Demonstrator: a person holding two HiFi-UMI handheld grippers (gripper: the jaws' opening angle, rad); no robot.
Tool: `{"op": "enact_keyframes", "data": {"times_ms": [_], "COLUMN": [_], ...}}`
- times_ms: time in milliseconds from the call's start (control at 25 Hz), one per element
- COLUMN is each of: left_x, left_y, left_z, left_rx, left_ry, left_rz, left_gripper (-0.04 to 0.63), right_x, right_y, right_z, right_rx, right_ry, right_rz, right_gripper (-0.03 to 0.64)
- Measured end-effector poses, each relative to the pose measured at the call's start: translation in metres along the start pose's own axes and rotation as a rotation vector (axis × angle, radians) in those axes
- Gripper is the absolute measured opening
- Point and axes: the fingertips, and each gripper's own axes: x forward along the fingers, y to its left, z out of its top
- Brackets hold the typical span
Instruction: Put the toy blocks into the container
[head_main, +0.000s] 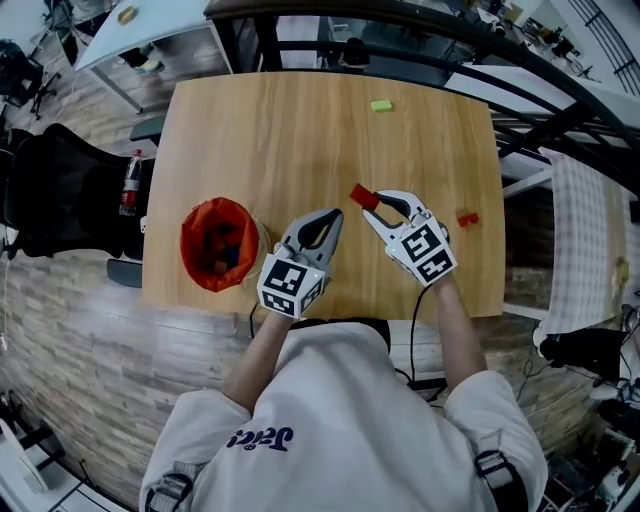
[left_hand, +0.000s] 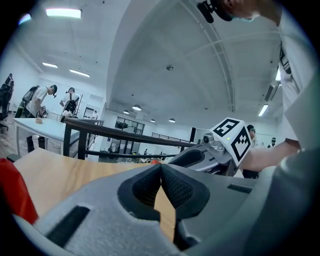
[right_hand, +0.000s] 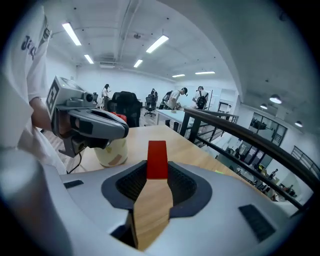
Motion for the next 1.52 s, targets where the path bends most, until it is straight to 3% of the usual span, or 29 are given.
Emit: {"op": "enact_keyframes", "data": {"times_ms": [360,680,1040,1520], "left_x": [-0.097,-0.182,-0.253,-0.296], "left_y": [0.018,0.07,0.121,0.153], "left_z": [0.045,0.039,0.024,-0.001], "left_rx": [0.042,0.006,-0.049,-0.109], "left_ry": [-0.086,-0.126,-0.14,-0.139], "left_rz": [0.126,0.34,0.534,0.665], "left_gripper": [0.014,0.014,0.014,0.014], "right_x": [-0.009,0.043,0.102,0.169], "right_y": [0.087,0.164,0.211,0.256], "right_z": [0.087,0.126,0.14,0.12], "right_rx": [-0.054,-0.14,-0.194,-0.279], "right_ry": [-0.152,-0.174,-0.062,0.183], "right_rz": [0.093,0.276,0.37,0.414], "right_gripper": [0.137,0.137,0.137,0.137]}}
